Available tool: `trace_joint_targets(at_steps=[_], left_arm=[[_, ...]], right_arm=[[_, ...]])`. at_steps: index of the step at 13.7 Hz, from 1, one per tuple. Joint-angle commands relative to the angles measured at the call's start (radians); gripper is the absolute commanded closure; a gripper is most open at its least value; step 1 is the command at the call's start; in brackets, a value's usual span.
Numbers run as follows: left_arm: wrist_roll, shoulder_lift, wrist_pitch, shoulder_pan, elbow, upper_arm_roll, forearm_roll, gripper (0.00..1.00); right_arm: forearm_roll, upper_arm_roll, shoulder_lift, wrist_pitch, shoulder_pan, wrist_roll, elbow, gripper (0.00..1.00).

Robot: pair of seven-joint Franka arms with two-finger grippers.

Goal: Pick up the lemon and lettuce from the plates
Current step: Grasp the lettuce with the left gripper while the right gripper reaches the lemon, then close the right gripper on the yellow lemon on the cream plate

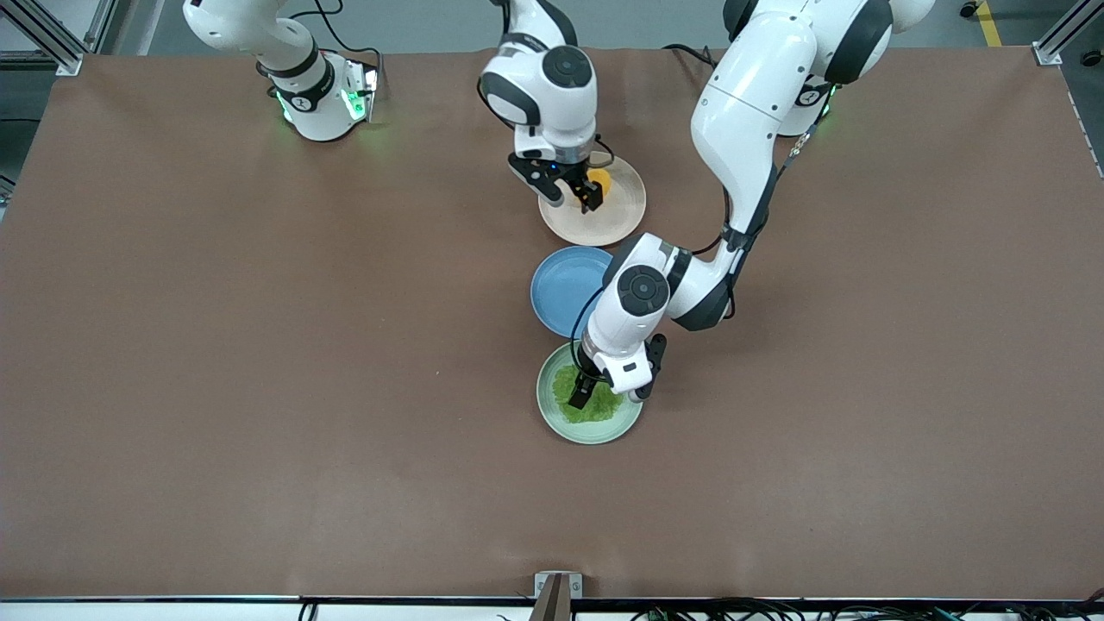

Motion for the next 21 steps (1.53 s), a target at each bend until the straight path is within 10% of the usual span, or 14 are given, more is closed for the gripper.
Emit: trace_joint_targets(at_steps=[1,11,18,21], left_arm=[[0.005,0.015,0.006,-0.010,0.019,0.003,-0.016,0.05],[0.005,0.006,0.004,-0.008,0.019,0.002,-0.015,0.78],[0.002,-0.045,-0.016,-0.004,0.009,0.002,-0.010,0.93],[0.017,-0.113,-0.114,0.013,0.008,0.003,-0.006,0.96]], right_arm=[[0.007,-0.014,0.110,-0.014,0.022,0.029,0.101,0.00],[0.007,-0.012,0.139,-0.018,0.131,0.089,0.118,0.02],[-0.003,-0.017,0.106,-0.082,0.101,-0.038,0.115,0.88],[-0.003,-0.017,-0.072,-0.245,-0.002,-0.250,0.109,0.97]])
